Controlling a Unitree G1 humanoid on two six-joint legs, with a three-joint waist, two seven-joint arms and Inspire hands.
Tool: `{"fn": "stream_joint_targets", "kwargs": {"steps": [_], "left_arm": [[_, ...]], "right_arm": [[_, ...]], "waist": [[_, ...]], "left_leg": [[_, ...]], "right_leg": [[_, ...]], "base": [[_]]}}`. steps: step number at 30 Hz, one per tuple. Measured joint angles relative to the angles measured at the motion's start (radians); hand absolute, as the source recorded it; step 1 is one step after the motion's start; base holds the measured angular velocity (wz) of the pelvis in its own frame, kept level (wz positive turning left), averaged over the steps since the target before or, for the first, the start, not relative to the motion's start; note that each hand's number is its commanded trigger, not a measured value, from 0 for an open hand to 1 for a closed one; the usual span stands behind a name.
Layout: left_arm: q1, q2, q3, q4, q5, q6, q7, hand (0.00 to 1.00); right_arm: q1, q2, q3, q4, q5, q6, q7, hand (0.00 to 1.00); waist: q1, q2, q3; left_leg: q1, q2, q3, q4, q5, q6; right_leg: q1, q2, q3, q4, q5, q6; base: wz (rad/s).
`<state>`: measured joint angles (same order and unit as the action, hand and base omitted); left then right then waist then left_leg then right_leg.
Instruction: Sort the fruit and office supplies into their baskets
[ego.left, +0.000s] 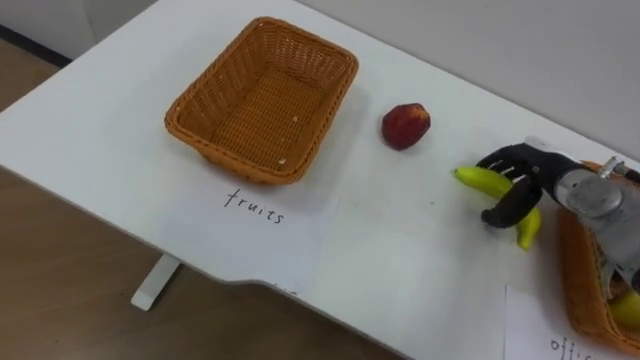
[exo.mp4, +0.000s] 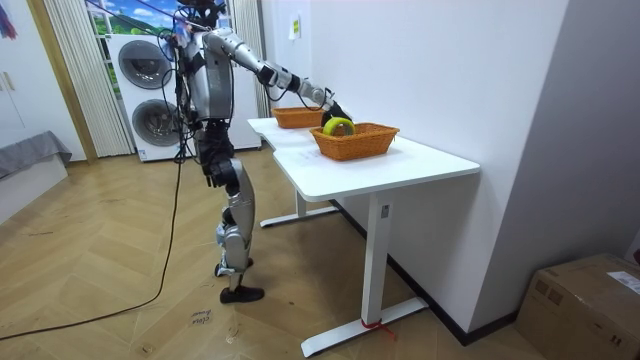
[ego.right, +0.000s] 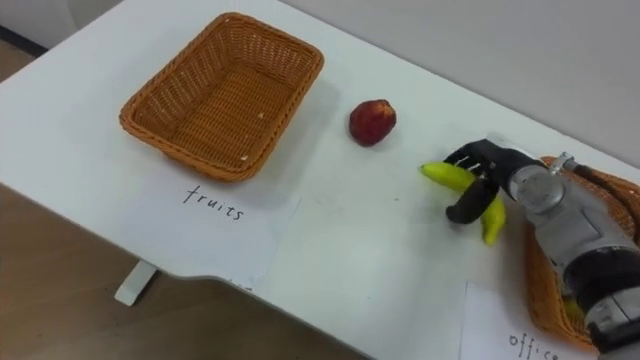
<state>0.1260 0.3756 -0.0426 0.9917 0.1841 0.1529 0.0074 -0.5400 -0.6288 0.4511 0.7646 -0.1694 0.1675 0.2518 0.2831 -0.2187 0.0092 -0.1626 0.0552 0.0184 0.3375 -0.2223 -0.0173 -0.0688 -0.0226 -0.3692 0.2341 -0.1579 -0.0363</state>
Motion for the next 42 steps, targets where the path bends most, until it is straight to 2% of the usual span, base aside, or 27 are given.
{"fn": "stream_joint_targets", "kwargs": {"steps": [5, 12, 18, 19, 20, 24, 26, 28, 31, 34, 35, 36, 42], "left_arm": [[0.001, 0.012, 0.000, 0.000, -0.025, -0.001, -0.012, 0.00], [0.004, 0.013, 0.000, 0.014, -0.026, -0.003, -0.025, 0.00], [0.019, 0.013, 0.005, 0.018, -0.017, -0.001, -0.041, 0.00], [0.020, 0.013, 0.011, 0.017, -0.016, -0.001, -0.041, 0.00], [0.036, 0.012, 0.034, 0.017, -0.015, -0.001, -0.041, 0.00], [0.080, 0.016, 0.095, 0.017, -0.014, -0.001, -0.040, 0.00], [0.092, 0.016, 0.102, 0.019, -0.014, -0.001, -0.040, 0.00], [0.095, 0.015, 0.104, 0.019, -0.014, -0.001, -0.038, 0.00], [0.101, 0.010, 0.108, 0.016, -0.013, -0.002, -0.039, 0.00], [0.105, -0.002, 0.109, 0.006, -0.012, -0.002, -0.038, 0.00], [0.112, -0.007, 0.110, 0.000, -0.012, -0.001, -0.038, 0.00], [0.123, -0.008, 0.113, -0.009, -0.013, -0.001, -0.036, 0.00], [0.154, -0.013, 0.122, -0.045, -0.013, -0.001, -0.018, 0.00]], "right_arm": [[0.012, 0.000, -0.001, -0.001, -0.001, 0.007, 0.022, 1.00], [0.019, -0.003, -0.001, -0.029, -0.001, 0.008, 0.045, 1.00], [0.053, -0.003, -0.001, -0.121, -0.062, 0.015, 0.093, 1.00], [0.055, -0.004, -0.001, -0.139, -0.080, 0.024, 0.108, 1.00], [0.060, -0.004, -0.002, -0.167, -0.092, 0.032, 0.122, 1.00], [0.063, -0.005, -0.032, -0.273, -0.151, 0.030, 0.153, 1.00], [0.075, -0.013, -0.060, -0.315, -0.154, 0.036, 0.155, 1.00], [0.096, -0.024, -0.090, -0.377, -0.155, 0.036, 0.164, 1.00], [0.116, -0.024, -0.130, -0.445, -0.155, 0.029, 0.171, 1.00], [0.122, -0.024, -0.160, -0.487, -0.154, 0.028, 0.176, 1.00], [0.123, -0.024, -0.171, -0.496, -0.157, 0.031, 0.176, 1.00], [0.130, -0.023, -0.176, -0.515, -0.168, 0.031, 0.175, 1.00], [0.142, -0.023, -0.205, -0.595, -0.172, 0.032, 0.172, 1.00]], "waist": [[-0.001, -0.004, -0.0010], [-0.006, -0.007, 0.0009], [-0.011, -0.003, 0.0047], [-0.014, -0.007, 0.0011], [-0.014, -0.006, 0.0019], [-0.065, -0.005, 0.0013], [-0.076, -0.004, 0.0013], [-0.085, -0.005, -0.0031], [-0.091, 0.006, -0.0015], [-0.095, 0.024, -0.0058], [-0.097, 0.034, -0.0037], [-0.105, 0.039, -0.0074], [-0.116, 0.037, -0.0101]], "left_leg": [[0.002, 0.000, 0.003, 0.001, 0.000, 0.000], [0.006, 0.000, 0.009, 0.000, 0.000, 0.000], [0.042, 0.000, 0.017, -0.012, -0.001, 0.001], [0.049, 0.000, 0.019, -0.014, 0.000, 0.001], [0.057, -0.001, 0.022, -0.018, 0.000, 0.000], [0.079, -0.008, 0.012, -0.029, 0.000, 0.000], [0.088, -0.011, 0.008, -0.034, 0.000, 0.001], [0.095, -0.012, 0.005, -0.038, 0.000, 0.001], [0.122, -0.012, 0.004, -0.046, 0.000, 0.001], [0.141, -0.015, 0.004, -0.068, 0.002, 0.003], [0.155, -0.016, 0.005, -0.072, 0.002, 0.003], [0.166, -0.018, 0.006, -0.082, 0.003, 0.004], [0.199, -0.020, 0.011, -0.102, 0.007, 0.003]], "right_leg": [[0.000, 0.000, -0.001, 0.000, 0.000, 0.000], [0.001, -0.001, 0.002, 0.002, 0.000, 0.000], [0.028, -0.003, 0.007, 0.001, 0.000, 0.001], [0.033, -0.003, 0.009, 0.000, 0.000, 0.001], [0.039, -0.002, 0.011, -0.003, -0.001, 0.001], [0.077, -0.001, 0.008, -0.037, -0.001, 0.001], [0.089, 0.000, 0.009, -0.048, 0.000, 0.004], [0.093, 0.000, 0.009, -0.048, 0.000, 0.005], [0.116, 0.000, 0.009, -0.048, 0.000, 0.006], [0.127, -0.004, 0.010, -0.047, -0.001, 0.008], [0.139, -0.005, 0.010, -0.047, -0.003, 0.012], [0.146, -0.007, 0.010, -0.045, -0.006, 0.017], [0.167, -0.012, 0.019, -0.045, -0.010, 0.021]], "base": [[-0.01], [-0.02], [-0.02], [-0.06], [-0.04], [0.07], [0.08], [0.03], [0.01], [-0.04], [-0.04], [0.00], [-0.03]]}}
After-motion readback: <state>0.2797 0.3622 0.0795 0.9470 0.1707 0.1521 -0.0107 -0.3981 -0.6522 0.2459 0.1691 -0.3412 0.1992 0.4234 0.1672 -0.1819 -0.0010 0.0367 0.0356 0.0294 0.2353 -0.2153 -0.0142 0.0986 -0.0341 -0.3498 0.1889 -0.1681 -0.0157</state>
